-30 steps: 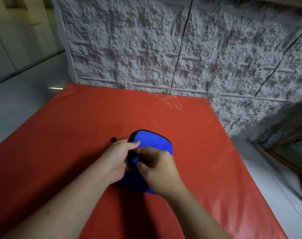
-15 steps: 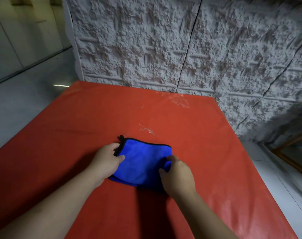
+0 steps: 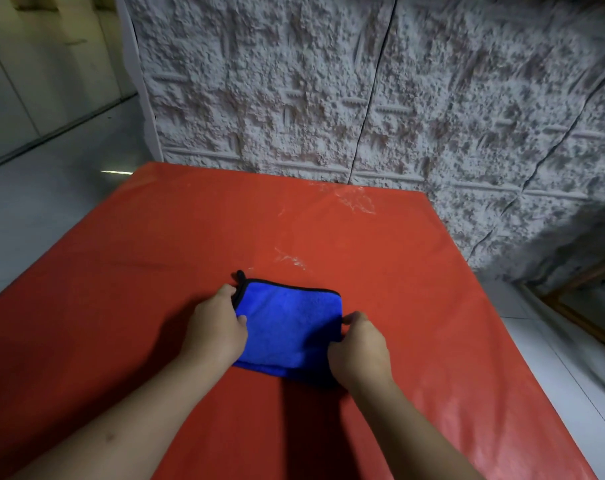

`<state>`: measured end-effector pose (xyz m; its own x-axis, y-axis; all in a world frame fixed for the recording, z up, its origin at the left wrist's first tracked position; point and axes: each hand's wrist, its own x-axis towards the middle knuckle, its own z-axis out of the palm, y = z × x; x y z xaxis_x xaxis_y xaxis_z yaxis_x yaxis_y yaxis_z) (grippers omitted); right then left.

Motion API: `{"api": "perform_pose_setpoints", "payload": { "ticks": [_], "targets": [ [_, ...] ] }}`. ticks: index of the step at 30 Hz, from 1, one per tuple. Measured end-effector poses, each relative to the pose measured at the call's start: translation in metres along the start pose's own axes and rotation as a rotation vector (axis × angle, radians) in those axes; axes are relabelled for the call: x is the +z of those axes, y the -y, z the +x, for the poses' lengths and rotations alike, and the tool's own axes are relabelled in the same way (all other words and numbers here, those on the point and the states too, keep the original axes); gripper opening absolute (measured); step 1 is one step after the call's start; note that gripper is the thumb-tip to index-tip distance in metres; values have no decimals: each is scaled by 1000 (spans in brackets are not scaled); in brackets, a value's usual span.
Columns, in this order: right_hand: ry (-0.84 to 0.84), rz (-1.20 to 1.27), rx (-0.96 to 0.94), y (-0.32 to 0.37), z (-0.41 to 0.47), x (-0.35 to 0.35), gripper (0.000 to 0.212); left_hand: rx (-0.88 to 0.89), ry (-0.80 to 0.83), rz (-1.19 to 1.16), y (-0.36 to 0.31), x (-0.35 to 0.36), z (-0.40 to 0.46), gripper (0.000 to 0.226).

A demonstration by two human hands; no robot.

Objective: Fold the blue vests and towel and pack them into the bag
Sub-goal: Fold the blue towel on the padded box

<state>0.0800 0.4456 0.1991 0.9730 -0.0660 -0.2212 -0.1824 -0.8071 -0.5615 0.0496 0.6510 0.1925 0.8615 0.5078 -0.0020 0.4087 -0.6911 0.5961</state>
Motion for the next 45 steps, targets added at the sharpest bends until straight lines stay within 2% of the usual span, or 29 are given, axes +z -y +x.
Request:
{"api": "perform_pose_setpoints", "payload": {
  "ticks": [3, 4, 5, 7, 8, 10, 12, 14, 16, 18, 20, 22, 25, 28, 31, 32, 35, 36, 37, 39, 40, 41, 43, 45],
  "targets": [
    [-207, -92, -306, 6, -8, 7, 52, 90, -62, 212, -2, 1, -2, 62],
    [-210, -109, -411, 8, -10, 11, 55, 154, -111, 269, -3, 1, -4, 65],
    [-157, -145, -491, 8, -11, 15, 58, 226, -138, 308, -5, 3, -6, 65],
    [37, -270, -543, 4, -11, 26, 61, 356, -28, 367, -5, 12, -8, 59],
    [119, -352, -520, -1, -10, 30, 61, 386, 85, 394, -3, 18, -8, 59],
    [176, -463, -495, -8, -8, 34, 70, 374, 275, 475, 4, 26, -10, 64],
    [190, -511, -488, -9, -8, 35, 77, 353, 326, 519, 9, 28, -11, 81],
    [220, -487, -482, -8, -7, 32, 67, 326, 334, 501, 8, 28, -12, 82],
    [200, -349, -454, -5, -4, 28, 66, 289, 296, 412, 4, 25, -10, 71],
    [-4, -107, -348, -3, 1, 19, 62, 185, 140, 263, 1, 18, -5, 64],
    [-193, 60, -146, -2, 6, 6, 54, 39, 24, 157, 0, 6, 1, 54],
    [-123, 51, 24, -1, 7, -2, 43, -61, 32, 89, -1, -3, 3, 48],
    [29, 20, 103, -4, 7, 1, 35, -168, 87, 73, -4, -5, 4, 43],
    [66, 63, 140, -7, 6, 0, 28, -283, 207, 52, -6, -7, 5, 38],
    [35, 22, 146, -8, 7, -13, 25, -288, 298, 66, -9, -7, 3, 42],
    [14, 0, 141, -11, 8, -18, 23, -295, 359, 29, -11, -4, -1, 43],
    [-46, -34, 99, -21, 15, -36, 10, -361, 681, -67, -23, -11, -14, 42],
    [-45, -31, 70, -26, 19, -42, 7, -316, 707, -8, -25, -14, -16, 46],
    [-23, -17, 37, -31, 22, -47, 11, -224, 638, 95, -26, -16, -15, 49],
    [74, 59, -59, -40, 27, -55, 13, 9, 341, 277, -27, -16, -11, 50],
    [132, 110, -105, -43, 29, -59, 11, 124, 230, 246, -30, -14, -11, 42],
    [186, 136, -149, -45, 28, -63, 14, 213, 189, 146, -33, -9, -12, 37],
    [287, 123, -243, -48, 25, -73, 19, 309, 318, -50, -42, 4, -14, 68],
    [401, 121, -313, -50, 22, -81, 18, 304, 528, -190, -46, 21, -14, 102]
  ]
}}
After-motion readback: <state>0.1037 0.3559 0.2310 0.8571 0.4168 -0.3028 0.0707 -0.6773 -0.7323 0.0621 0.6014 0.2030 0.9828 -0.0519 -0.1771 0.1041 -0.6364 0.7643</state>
